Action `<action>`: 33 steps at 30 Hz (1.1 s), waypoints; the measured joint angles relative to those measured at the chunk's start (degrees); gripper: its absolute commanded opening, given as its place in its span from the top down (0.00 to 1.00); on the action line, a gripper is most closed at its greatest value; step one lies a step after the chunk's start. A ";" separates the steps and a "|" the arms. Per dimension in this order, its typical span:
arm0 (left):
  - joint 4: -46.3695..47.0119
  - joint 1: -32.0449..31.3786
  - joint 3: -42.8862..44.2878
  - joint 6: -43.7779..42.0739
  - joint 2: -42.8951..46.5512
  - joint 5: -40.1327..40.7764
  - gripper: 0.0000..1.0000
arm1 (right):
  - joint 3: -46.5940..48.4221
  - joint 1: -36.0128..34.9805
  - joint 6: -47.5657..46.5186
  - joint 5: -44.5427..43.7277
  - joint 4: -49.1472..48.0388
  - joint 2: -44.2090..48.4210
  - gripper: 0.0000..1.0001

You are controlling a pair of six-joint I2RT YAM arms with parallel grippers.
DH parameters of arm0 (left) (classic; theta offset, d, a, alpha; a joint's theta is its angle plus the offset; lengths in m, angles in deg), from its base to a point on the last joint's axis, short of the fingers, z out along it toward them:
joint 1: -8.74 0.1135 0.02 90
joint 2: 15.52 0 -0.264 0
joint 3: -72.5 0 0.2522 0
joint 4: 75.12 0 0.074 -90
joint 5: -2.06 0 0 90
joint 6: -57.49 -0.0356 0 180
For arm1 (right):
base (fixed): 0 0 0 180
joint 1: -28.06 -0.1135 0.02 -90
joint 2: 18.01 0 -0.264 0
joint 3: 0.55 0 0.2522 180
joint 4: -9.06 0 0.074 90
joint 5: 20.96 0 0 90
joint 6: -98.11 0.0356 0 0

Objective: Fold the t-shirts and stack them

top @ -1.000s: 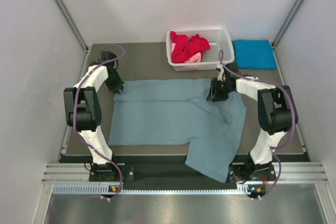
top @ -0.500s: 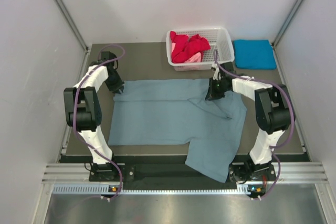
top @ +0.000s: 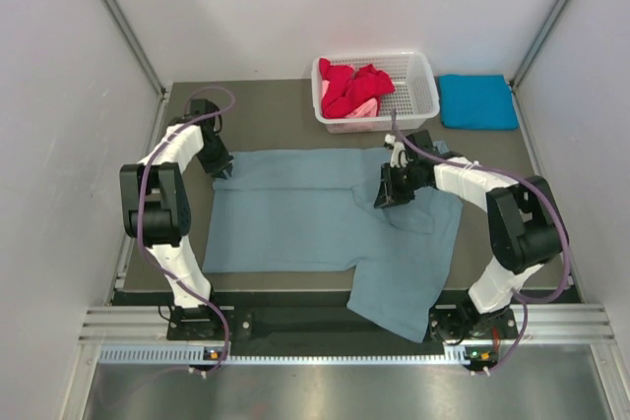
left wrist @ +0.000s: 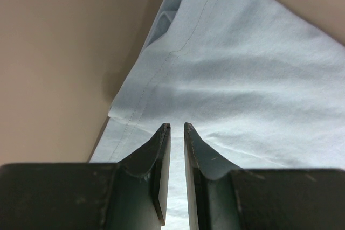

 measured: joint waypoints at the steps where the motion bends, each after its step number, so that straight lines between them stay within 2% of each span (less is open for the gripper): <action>1: 0.04 0.00 -0.20 0.00 0.00 0.00 0.78 | -0.74 -0.59 -0.20 1.42 0.20 0.02 0.77; 3: 0.04 0.00 -0.81 0.00 0.02 0.02 0.78 | -2.05 -1.18 -0.33 4.96 0.33 -0.07 0.73; 6: 0.04 0.00 -2.25 0.02 0.59 0.13 0.76 | -2.51 -1.49 -1.16 8.17 1.77 -0.07 0.58; 9: -0.07 0.00 -3.80 0.52 2.05 0.90 0.73 | -2.51 -1.57 -2.19 9.33 2.82 0.46 0.49; 14: 0.46 1.01 -8.63 3.87 8.00 1.53 0.70 | -2.49 -2.56 -4.44 4.70 6.97 5.53 0.46; 21: 0.04 7.39 -16.33 9.16 16.74 1.29 0.68 | -2.71 -3.78 -4.09 -3.78 9.31 10.32 0.42; 22: -0.22 8.24 -17.42 9.92 17.86 1.31 0.64 | -2.91 -4.42 -3.89 -4.85 9.64 10.67 0.41; 25: -0.90 10.01 -20.68 12.11 20.79 1.09 0.62 | -4.07 -8.85 -3.63 -7.69 10.95 12.72 0.38; 33: -2.97 14.73 -31.12 16.24 29.66 -3.10 0.63 | -10.49 -29.66 0.04 -12.35 12.04 19.93 0.38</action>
